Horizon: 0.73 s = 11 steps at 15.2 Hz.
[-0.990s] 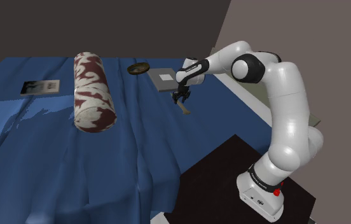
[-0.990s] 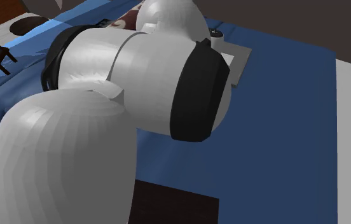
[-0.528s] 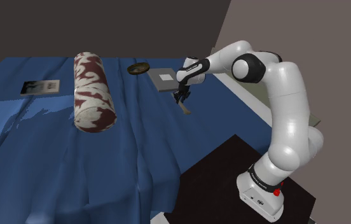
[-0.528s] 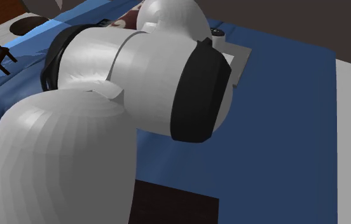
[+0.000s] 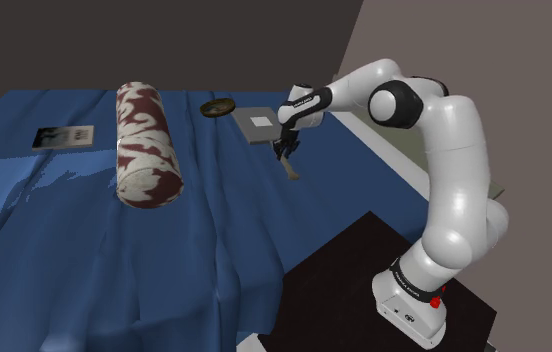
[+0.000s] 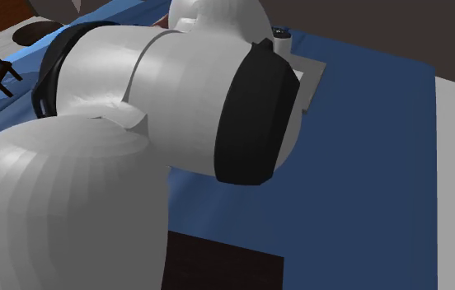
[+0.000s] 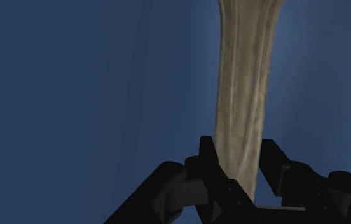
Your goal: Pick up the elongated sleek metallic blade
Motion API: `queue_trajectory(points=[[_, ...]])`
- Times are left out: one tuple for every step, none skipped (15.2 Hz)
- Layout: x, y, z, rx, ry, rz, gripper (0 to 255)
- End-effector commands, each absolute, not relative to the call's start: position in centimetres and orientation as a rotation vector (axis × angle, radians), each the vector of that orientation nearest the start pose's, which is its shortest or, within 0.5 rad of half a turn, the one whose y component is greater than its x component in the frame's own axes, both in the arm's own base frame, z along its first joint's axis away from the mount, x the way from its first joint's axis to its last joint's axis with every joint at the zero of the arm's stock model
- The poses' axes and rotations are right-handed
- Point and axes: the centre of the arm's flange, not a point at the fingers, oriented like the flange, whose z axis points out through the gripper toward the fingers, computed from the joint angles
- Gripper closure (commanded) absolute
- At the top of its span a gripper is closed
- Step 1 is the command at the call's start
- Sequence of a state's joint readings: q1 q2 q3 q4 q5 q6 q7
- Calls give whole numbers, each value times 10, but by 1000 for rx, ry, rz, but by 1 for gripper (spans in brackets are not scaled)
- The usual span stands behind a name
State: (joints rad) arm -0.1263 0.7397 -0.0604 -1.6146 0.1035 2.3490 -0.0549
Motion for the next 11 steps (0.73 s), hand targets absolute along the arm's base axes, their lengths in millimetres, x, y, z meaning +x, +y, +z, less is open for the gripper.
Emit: queue_trajectory(points=[[681, -123, 203, -3095, 293, -1, 255], [681, -123, 208, -3095, 293, -1, 255], [681, -123, 213, -3095, 293, -1, 255], [681, -123, 218, -3095, 293, -1, 255], [681, -123, 224, -3095, 293, -1, 255], [681, -123, 229, -3095, 293, -1, 255], [681, -123, 234, -3095, 293, -1, 255], [681, -123, 239, -3095, 293, -1, 255], [681, -123, 245, -3095, 293, -1, 255], [681, -123, 246, -3095, 293, -1, 255], [681, -123, 246, -3095, 293, -1, 255]])
